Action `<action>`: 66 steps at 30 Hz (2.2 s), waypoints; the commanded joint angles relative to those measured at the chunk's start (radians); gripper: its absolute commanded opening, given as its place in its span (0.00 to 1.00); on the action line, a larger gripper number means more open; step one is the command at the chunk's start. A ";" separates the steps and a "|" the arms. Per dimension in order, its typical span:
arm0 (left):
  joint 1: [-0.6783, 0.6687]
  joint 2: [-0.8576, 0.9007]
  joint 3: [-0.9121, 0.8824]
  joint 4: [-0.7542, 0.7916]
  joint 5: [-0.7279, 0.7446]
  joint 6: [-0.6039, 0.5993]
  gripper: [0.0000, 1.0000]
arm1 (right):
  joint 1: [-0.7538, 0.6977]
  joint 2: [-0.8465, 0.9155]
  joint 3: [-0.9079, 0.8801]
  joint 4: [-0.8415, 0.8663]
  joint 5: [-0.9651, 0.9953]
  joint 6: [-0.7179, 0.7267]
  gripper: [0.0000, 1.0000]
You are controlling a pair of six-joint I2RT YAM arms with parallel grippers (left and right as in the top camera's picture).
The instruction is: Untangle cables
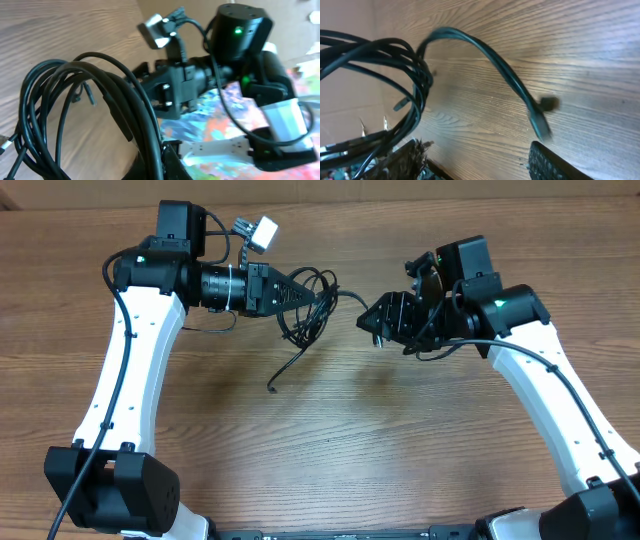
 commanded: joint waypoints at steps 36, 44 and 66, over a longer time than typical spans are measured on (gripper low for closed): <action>0.103 -0.020 -0.004 0.256 0.288 -0.344 0.04 | 0.099 0.175 0.015 -0.050 0.550 0.348 0.39; 0.195 -0.020 -0.004 0.230 0.145 -0.318 0.04 | 0.015 0.175 0.015 -0.197 0.591 0.164 0.38; 0.033 -0.014 -0.005 -0.058 -0.557 -0.112 0.05 | -0.088 0.183 0.014 -0.202 0.449 0.000 0.45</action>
